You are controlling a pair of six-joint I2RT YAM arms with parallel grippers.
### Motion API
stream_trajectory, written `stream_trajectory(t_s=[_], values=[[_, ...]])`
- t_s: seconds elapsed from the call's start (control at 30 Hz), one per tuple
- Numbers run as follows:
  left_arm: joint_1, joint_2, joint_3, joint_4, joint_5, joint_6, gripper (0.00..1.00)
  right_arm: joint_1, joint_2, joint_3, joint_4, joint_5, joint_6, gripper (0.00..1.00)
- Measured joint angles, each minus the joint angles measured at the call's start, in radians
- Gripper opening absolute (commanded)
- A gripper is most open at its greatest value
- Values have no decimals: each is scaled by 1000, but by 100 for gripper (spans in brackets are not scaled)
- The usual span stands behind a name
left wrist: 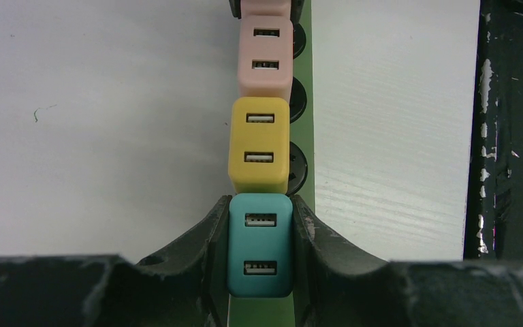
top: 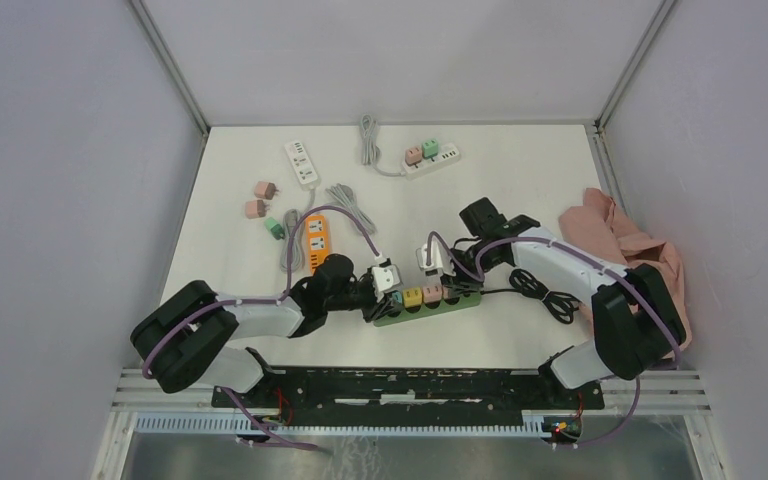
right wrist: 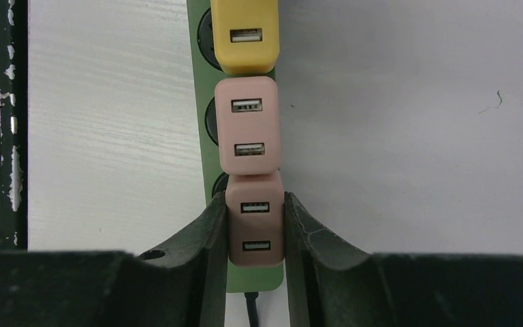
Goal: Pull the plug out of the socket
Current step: Remove the plug from the socket.
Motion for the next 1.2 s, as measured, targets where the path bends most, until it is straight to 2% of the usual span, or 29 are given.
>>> stream_trajectory(t_s=[0.1, 0.23, 0.37, 0.53, 0.7, 0.97, 1.2], values=[[0, 0, 0, 0, -2, 0, 3, -23, 8, 8, -19, -6, -11, 1], [-8, 5, 0, 9, -3, 0, 3, -53, 10, 9, -71, -33, -107, 1], [-13, 9, 0, 14, -3, 0, 3, -40, 10, 9, -91, -49, -164, 0], [-13, 10, 0, 15, -1, 0, 3, -12, 20, 29, -83, -14, -67, 0], [-12, 10, 0, 16, 0, 0, 3, -35, 28, 37, -80, -15, 14, 0], [-13, 23, 4, 29, 10, 0, 3, -72, 30, 35, -132, -72, -129, 0], [-13, 23, 4, 27, 11, 0, 3, -33, 24, 31, -95, -35, -35, 0]])
